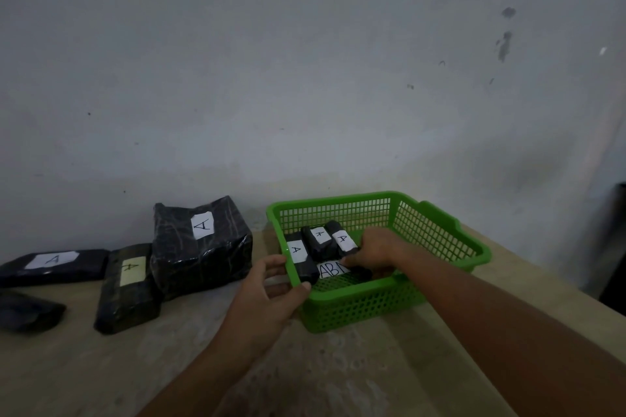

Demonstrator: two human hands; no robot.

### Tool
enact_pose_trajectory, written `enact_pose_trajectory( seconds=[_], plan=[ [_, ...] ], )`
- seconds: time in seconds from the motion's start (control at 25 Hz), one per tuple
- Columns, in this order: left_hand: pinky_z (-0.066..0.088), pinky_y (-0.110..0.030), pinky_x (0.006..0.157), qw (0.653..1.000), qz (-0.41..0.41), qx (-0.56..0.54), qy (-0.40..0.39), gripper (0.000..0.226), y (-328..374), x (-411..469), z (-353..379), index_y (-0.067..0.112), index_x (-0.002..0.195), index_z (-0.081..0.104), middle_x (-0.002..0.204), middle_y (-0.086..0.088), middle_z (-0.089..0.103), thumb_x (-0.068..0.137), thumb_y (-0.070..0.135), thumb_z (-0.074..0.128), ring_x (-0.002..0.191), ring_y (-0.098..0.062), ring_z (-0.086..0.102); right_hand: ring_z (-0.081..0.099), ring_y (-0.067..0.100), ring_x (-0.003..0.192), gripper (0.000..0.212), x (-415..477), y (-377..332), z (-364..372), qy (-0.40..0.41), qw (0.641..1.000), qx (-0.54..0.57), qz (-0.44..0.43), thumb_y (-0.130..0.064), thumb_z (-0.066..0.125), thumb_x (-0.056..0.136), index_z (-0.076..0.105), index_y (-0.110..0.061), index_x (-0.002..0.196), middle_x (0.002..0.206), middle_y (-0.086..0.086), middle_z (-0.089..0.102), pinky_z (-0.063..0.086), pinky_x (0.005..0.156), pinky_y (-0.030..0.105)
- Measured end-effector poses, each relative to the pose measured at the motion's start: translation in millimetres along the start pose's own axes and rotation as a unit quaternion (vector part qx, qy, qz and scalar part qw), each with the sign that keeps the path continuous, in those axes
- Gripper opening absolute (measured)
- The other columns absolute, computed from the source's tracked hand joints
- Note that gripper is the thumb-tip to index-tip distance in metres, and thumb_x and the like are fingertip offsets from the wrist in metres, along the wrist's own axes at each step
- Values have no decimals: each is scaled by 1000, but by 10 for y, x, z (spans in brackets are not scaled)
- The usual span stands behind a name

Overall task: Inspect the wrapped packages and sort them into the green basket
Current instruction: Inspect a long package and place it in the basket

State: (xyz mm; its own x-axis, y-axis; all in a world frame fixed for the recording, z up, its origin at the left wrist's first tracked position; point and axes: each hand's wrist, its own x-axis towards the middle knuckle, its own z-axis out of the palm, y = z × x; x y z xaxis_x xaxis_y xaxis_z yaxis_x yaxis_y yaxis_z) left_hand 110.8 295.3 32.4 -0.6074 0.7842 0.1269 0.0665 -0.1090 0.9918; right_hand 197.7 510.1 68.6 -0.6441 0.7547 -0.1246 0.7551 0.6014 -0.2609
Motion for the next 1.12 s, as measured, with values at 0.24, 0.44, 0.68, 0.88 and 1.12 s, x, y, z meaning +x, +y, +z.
enact_pose_trajectory(
  seconds=[0.24,0.44,0.68,0.88,1.12],
  plan=[
    [57,-25,65,1000,10,28,-3,42,-17,23,-29,16,117,51,114,-1,61,81,10,71,97,-16,66,63,26,94,25,232,264,-112,43,986,-157,25,-28,65,84,58,-13,102,105,9,64,55,84,37],
    [57,-23,63,1000,7,8,2,38,-67,50,-25,18,113,54,109,0,62,81,7,70,95,-16,67,62,28,100,21,608,477,-123,74,974,-211,24,-17,67,82,65,-12,103,104,10,67,53,93,42],
    [55,-20,54,1000,-2,-10,-1,35,-127,107,-32,15,107,56,102,-2,66,79,-2,69,74,-6,70,57,31,114,31,882,430,-101,105,971,-214,7,-8,61,86,59,-7,117,126,18,56,51,94,40],
    [54,-23,56,1000,-8,-8,-2,37,-193,159,-73,21,104,57,105,-7,67,77,2,73,94,-20,68,61,27,108,32,985,334,-53,124,984,-128,-12,-16,68,87,58,-4,115,121,15,62,51,85,34],
    [54,-21,57,1000,-2,-6,-10,41,-170,112,-92,21,109,57,106,-1,66,74,10,76,93,-18,68,62,25,105,20,887,345,-45,99,988,-107,-57,-7,63,87,70,-11,106,115,12,67,50,88,31]
  ],
)
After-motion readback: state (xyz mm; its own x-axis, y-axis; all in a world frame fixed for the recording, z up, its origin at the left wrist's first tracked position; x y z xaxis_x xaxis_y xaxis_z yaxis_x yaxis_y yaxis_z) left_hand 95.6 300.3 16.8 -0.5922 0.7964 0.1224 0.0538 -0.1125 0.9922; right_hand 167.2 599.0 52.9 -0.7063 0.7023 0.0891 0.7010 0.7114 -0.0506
